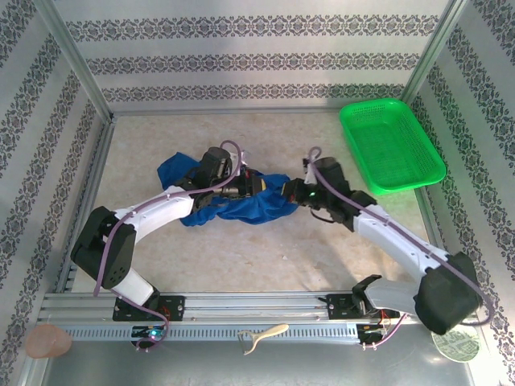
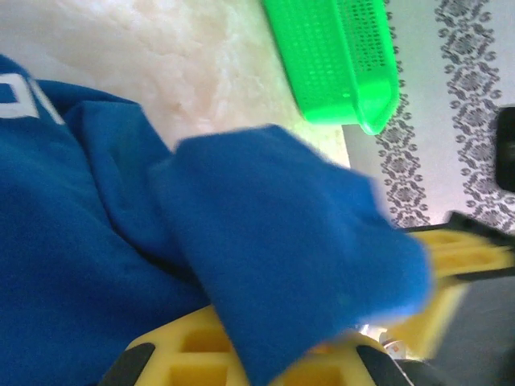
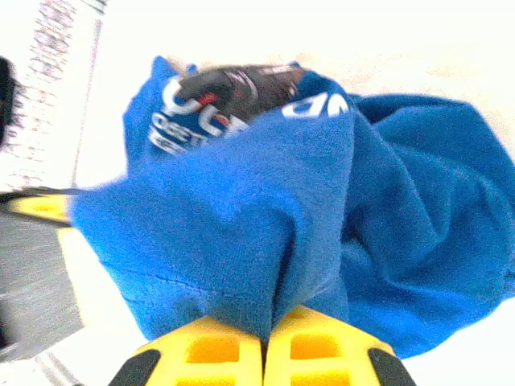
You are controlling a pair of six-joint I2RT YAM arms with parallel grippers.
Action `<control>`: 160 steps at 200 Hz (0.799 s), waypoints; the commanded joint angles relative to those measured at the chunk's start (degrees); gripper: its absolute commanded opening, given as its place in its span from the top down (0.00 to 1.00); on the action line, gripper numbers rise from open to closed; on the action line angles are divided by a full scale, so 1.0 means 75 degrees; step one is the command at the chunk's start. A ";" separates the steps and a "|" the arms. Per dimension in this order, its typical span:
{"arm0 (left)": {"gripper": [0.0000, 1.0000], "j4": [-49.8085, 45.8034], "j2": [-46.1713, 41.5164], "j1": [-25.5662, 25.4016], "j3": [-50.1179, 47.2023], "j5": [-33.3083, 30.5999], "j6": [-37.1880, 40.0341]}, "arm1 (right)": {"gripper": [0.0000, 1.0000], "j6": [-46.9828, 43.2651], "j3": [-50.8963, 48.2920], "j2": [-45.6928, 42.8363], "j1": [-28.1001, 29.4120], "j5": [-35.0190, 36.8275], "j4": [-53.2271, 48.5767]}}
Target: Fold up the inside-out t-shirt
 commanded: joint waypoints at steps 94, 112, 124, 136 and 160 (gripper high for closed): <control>0.52 -0.0125 -0.0695 0.0519 -0.0393 0.0802 0.1601 | 1.00 -0.0015 0.0411 0.0017 -0.1152 -0.5312 0.2181; 0.34 0.0256 -0.0822 0.0507 -0.0475 0.0922 0.1564 | 1.00 0.0065 0.0357 0.0087 -0.1145 -0.5250 0.2230; 0.27 0.0428 -0.0783 0.0489 -0.0451 0.1028 0.1523 | 1.00 0.0097 0.0340 0.0060 -0.1152 -0.5173 0.2231; 0.23 0.0561 -0.0694 0.0473 -0.0387 0.1121 0.1499 | 1.00 0.0128 0.0317 0.0029 -0.1152 -0.5131 0.2231; 0.20 0.0726 -0.0342 0.0338 -0.0186 0.1284 0.1503 | 1.00 0.0213 0.0280 -0.0017 -0.1139 -0.5084 0.2241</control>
